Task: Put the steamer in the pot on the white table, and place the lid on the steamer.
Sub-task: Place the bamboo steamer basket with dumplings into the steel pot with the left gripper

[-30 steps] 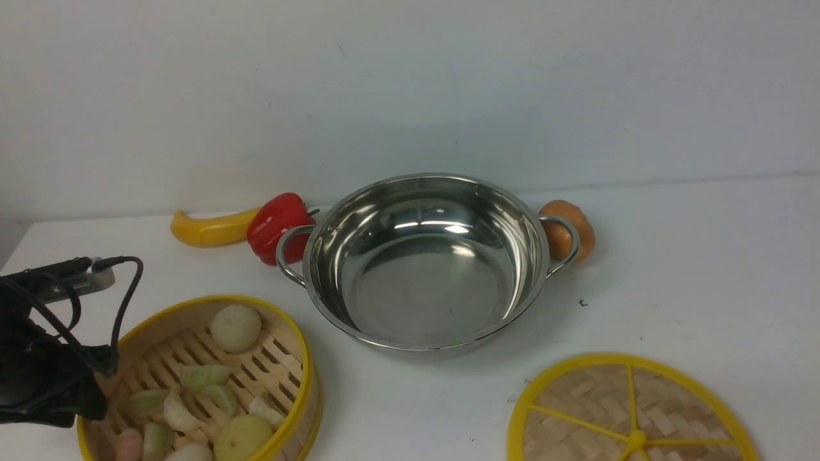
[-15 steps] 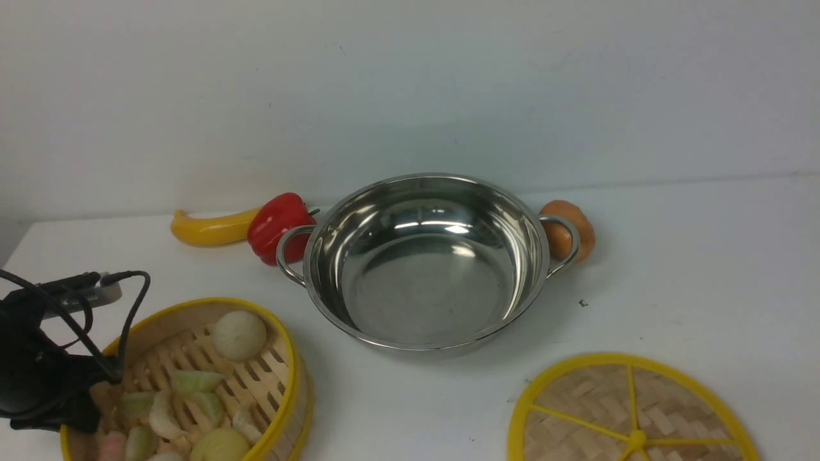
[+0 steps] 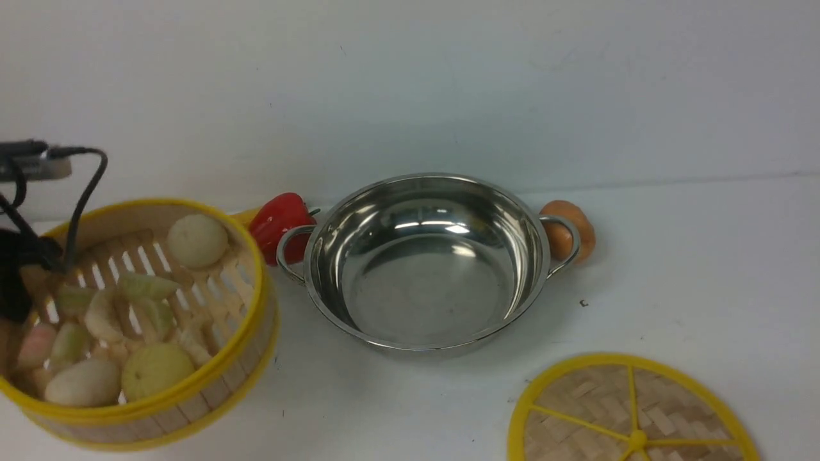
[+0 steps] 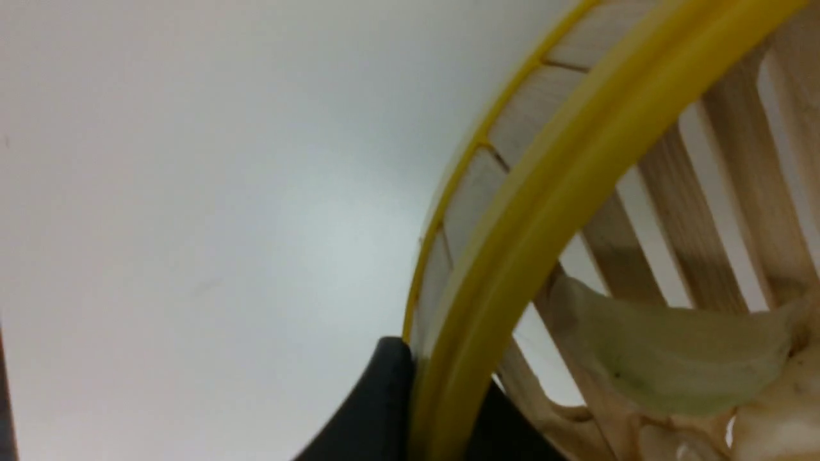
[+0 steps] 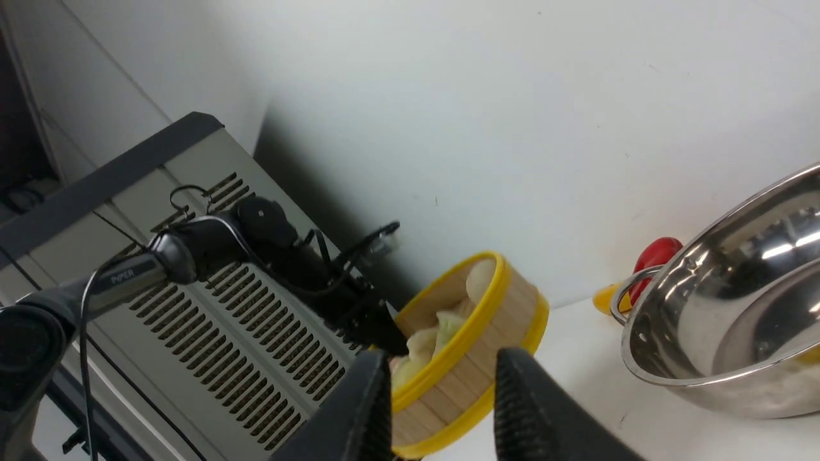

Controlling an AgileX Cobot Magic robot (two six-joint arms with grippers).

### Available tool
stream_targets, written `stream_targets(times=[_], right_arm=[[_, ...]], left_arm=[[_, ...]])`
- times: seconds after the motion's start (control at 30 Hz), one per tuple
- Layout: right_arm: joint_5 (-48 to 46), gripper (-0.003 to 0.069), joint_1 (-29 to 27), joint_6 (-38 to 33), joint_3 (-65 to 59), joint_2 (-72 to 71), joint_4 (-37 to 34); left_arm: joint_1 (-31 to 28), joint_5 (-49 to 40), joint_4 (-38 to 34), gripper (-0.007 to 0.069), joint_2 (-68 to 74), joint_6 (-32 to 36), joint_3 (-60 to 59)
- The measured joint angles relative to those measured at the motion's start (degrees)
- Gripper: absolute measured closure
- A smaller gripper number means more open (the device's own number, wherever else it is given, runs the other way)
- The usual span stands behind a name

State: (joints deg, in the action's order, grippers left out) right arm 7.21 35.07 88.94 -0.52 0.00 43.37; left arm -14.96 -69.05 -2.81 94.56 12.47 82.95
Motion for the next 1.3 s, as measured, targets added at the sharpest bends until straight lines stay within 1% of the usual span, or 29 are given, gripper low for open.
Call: stream_targets(times=[0.03,0.07,0.13,0.2,0.3,0.33,0.37,0.47,0.6,0.67,1.0,1.3], right_arm=[[0.00,0.0415,0.00,0.05,0.00,0.00,0.00],[0.00,0.0415,0.00,0.05,0.00,0.00,0.00],[0.00,0.0415,0.00,0.12,0.00,0.06,0.00],[0.00,0.0415,0.00,0.37,0.00,0.00,0.00],[0.00,0.0415,0.00,0.97,0.00,0.00,0.00],[0.00,0.0415,0.00,1.03,0.00,0.00,0.00],[0.00,0.0415,0.00,1.22,0.00,0.06,0.00],[0.00,0.0415,0.05,1.40,0.00,0.00,0.00],[0.00,0.0415,0.05,2.19,0.00,0.00,0.00],[0.00,0.0415,0.05,2.74,0.00,0.06,0.00],[0.00,0.0415,0.10,2.95,0.00,0.00,0.00],[0.00,0.0415,0.10,3.07,0.00,0.00,0.00]], left_arm=[[1.92,-0.18,-0.16,0.0595,0.50,-0.14,2.16],[5.48,-0.29,-0.68,0.0595,2.08,-0.51,6.26],[10.59,-0.53,-1.54,0.0595,5.75,-2.33,12.73],[13.88,-0.55,-2.18,0.0595,9.68,-3.82,17.59],[20.10,-0.60,-2.93,0.0595,17.65,-6.57,28.59],[20.82,-0.60,-2.93,0.0595,18.82,-6.81,30.02],[23.51,-0.55,-3.00,0.0595,23.23,-7.68,35.37],[27.30,-0.60,-2.95,0.0595,30.21,-8.29,43.38],[29.41,-0.71,-3.00,0.0595,35.50,-9.63,48.81],[29.56,-0.69,-2.93,0.0595,36.85,-9.91,49.47],[29.74,-1.47,0.70,0.0595,41.68,-11.10,49.87],[29.85,-1.42,0.94,0.0595,43.29,-11.48,49.87]])
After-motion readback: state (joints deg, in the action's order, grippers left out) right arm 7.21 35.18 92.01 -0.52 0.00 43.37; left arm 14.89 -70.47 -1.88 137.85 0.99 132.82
